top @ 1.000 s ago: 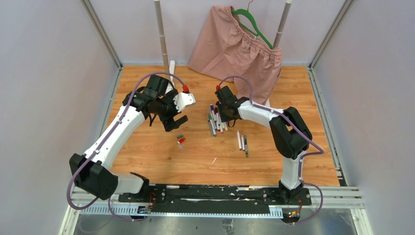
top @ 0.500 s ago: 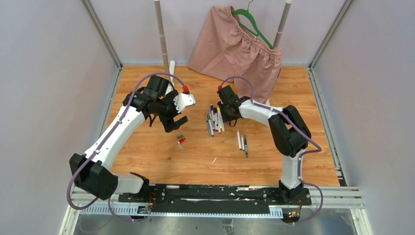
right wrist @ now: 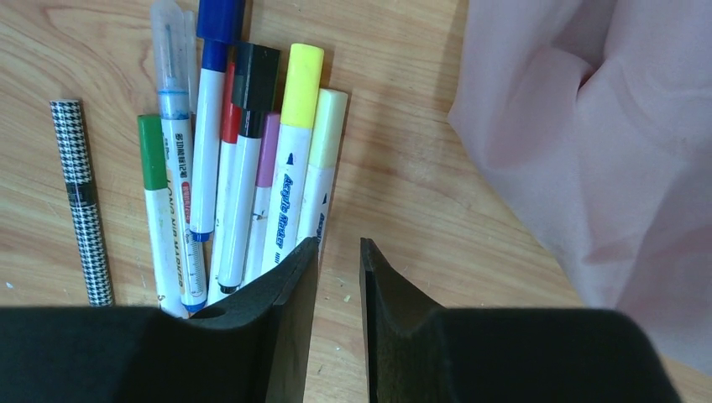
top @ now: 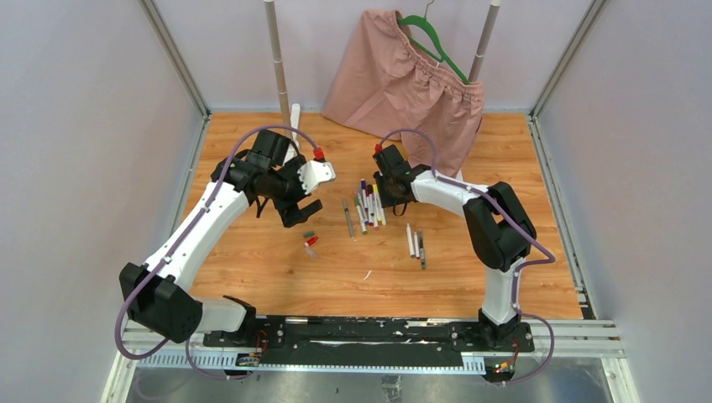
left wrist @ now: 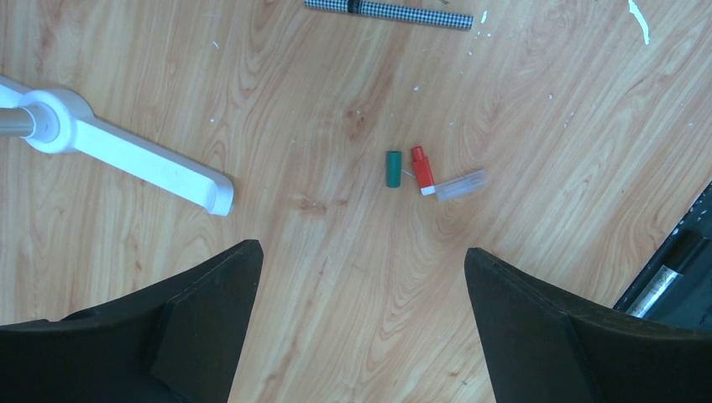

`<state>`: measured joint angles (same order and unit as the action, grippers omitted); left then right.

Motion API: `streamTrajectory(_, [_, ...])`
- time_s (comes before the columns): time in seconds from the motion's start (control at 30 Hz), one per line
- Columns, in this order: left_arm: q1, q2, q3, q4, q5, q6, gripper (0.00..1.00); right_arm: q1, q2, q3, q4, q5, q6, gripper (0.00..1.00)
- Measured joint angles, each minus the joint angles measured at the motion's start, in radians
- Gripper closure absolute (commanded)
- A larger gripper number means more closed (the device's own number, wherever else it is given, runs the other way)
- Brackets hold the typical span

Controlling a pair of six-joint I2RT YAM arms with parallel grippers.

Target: Open the pen caps

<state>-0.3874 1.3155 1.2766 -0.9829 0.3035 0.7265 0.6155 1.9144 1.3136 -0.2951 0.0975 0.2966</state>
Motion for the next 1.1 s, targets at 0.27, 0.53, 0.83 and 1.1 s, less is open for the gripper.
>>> streamTrajectory(0.27, [0.000, 0.000, -0.010, 0.000, 0.000, 0.004, 0.04, 0.000, 0.000, 0.000, 0.003, -0.017, 0.017, 0.71])
streamTrajectory(0.53, [0.000, 0.000, -0.029, -0.001, -0.001, 0.012, 0.04, 0.000, 0.010, 0.000, 0.010, -0.033, 0.026, 0.70])
streamTrajectory(0.83, [0.000, -0.004, -0.032, -0.002, -0.002, 0.023, 0.04, 0.000, 0.023, -0.003, 0.020, -0.027, 0.033, 0.70])
streamTrajectory(1.1, [0.000, -0.015, -0.032, -0.002, -0.001, 0.026, 0.04, 0.001, 0.017, -0.040, 0.052, 0.026, 0.032, 0.89])
